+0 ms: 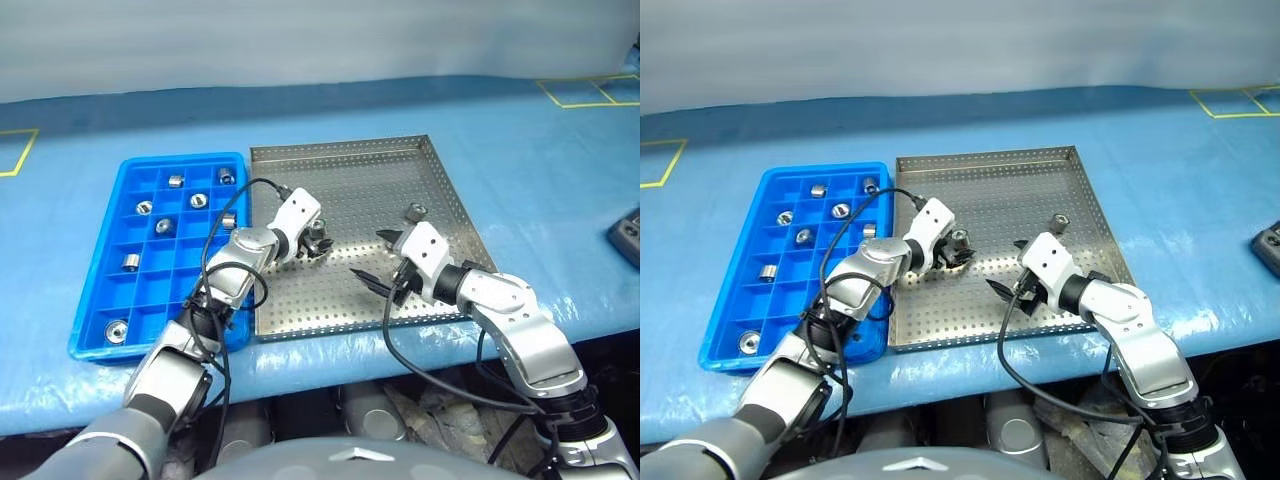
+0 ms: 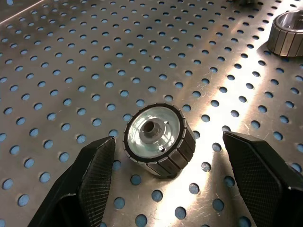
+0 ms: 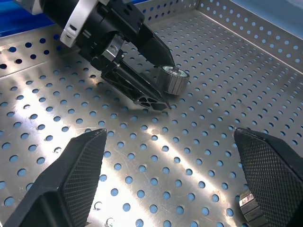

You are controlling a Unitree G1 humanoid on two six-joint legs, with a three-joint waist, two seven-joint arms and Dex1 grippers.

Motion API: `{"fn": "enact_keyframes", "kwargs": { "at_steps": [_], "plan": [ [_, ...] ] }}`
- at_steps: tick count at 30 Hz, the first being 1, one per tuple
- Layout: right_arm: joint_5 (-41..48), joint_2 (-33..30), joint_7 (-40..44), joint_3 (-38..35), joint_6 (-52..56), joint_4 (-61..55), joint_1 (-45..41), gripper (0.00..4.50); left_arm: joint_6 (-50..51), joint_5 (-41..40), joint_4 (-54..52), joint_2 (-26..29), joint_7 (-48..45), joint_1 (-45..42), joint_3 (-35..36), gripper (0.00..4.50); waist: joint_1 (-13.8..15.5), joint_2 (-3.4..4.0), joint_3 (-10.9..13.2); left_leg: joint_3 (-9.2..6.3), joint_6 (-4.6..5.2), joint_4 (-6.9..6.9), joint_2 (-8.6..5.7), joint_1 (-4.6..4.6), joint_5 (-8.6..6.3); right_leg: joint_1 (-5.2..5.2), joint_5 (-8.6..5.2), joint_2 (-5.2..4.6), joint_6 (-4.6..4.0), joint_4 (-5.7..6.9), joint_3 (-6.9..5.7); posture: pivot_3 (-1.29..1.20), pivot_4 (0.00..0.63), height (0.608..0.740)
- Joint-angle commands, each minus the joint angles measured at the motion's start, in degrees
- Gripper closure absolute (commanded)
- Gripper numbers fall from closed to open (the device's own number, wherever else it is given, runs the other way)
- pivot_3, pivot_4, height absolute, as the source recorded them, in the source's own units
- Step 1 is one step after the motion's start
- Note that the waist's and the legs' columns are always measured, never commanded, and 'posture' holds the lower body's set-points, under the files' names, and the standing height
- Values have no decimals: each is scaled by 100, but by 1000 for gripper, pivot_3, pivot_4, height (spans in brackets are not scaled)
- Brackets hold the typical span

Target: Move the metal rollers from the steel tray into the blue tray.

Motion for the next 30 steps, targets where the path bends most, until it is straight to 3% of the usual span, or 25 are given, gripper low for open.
{"fn": "enact_keyframes", "kwargs": {
  "at_steps": [1,4,6,9,16,17,30],
  "plan": [
    [50,-7,4,-30,-55,-130,-108,0,-145,66,112,-69,38,-70,158,561,-5,2,-1,0,0,0,-1,1,0,0,1,0,1,0,1,-288,150,740],
    [49,10,17,2,-70,-90,-148,0,-178,95,138,-77,83,-22,236,724,-8,2,-1,1,1,0,-1,1,0,1,1,-1,2,0,2,-288,150,740],
    [49,19,27,21,-79,-64,-172,0,-179,102,136,-74,97,-4,287,1128,-13,2,-1,1,1,0,-1,2,0,1,2,-1,3,0,3,-288,150,740],
    [46,25,38,51,-100,-30,-195,0,-191,153,75,-49,76,26,259,2091,-8,2,-1,1,0,0,-1,1,0,0,2,-2,3,0,3,-276,150,740],
    [49,43,58,127,-111,-3,-273,0,-214,51,-8,-111,73,83,376,2091,4,3,-2,1,0,0,-1,2,0,0,3,-26,3,0,3,-266,150,740],
    [49,45,66,140,-113,5,-285,0,-218,57,-35,-100,59,93,368,2462,2,3,-2,1,0,0,-1,2,0,0,3,-26,3,1,3,-266,150,740],
    [24,97,178,300,-148,108,-455,0,-185,77,-358,-34,154,210,500,2462,37,3,-2,1,0,0,-2,2,0,-1,3,-29,3,2,4,-242,150,740]
  ]
}}
